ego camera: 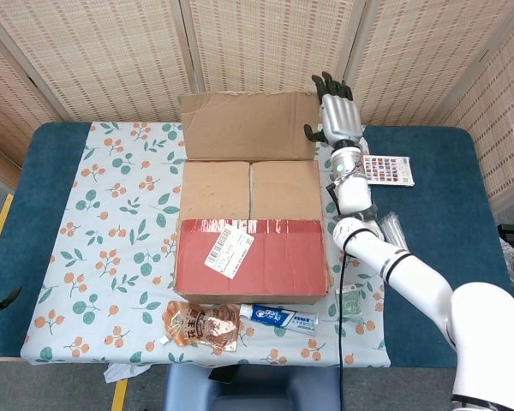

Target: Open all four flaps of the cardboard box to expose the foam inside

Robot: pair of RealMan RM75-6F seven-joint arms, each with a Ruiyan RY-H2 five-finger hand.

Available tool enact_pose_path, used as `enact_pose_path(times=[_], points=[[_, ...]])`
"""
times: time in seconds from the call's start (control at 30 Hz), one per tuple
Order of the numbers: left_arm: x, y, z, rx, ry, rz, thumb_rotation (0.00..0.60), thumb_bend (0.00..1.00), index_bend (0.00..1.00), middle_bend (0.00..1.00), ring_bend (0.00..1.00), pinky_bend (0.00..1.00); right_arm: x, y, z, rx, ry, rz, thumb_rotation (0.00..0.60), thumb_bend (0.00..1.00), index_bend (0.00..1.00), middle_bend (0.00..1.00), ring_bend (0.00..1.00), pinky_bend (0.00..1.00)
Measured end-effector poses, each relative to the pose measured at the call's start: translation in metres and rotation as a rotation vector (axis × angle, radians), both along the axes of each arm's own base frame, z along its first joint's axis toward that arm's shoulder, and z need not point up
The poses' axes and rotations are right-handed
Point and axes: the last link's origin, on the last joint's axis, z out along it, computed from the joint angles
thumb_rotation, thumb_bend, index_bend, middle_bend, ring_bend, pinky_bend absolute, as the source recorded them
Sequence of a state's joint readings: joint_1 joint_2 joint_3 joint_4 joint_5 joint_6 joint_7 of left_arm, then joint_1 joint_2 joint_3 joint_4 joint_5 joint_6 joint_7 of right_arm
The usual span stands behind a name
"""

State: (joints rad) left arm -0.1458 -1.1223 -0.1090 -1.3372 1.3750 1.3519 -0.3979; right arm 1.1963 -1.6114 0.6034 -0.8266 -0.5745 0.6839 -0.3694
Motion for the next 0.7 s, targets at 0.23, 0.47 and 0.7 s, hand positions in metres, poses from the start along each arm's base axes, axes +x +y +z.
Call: enact_pose_path(times=[0.23,0.47,0.7], points=[[0.000,0.000,0.000,0.002,0.009,0.006,0.600,0.29,0.00,0.05,0.02,0.00,0.002,0.010,-0.005,0.025,0.025,0.058,0.600,0.41,0.00,0.00,0.00,0.00],[0.002,-0.002,-0.001,0.002,0.028,0.001,0.600,0.29,0.00,0.05,0.02,0.00,0.000,0.048,0.000,0.129,0.027,0.119,0.600,0.41,0.00,0.00,0.02,0.00],[0.003,0.001,-0.008,-0.027,0.062,0.010,0.600,0.29,0.00,0.05,0.02,0.00,-0.019,0.113,0.032,0.291,-0.044,0.140,0.600,0.41,0.06,0.04,0.08,0.00]])
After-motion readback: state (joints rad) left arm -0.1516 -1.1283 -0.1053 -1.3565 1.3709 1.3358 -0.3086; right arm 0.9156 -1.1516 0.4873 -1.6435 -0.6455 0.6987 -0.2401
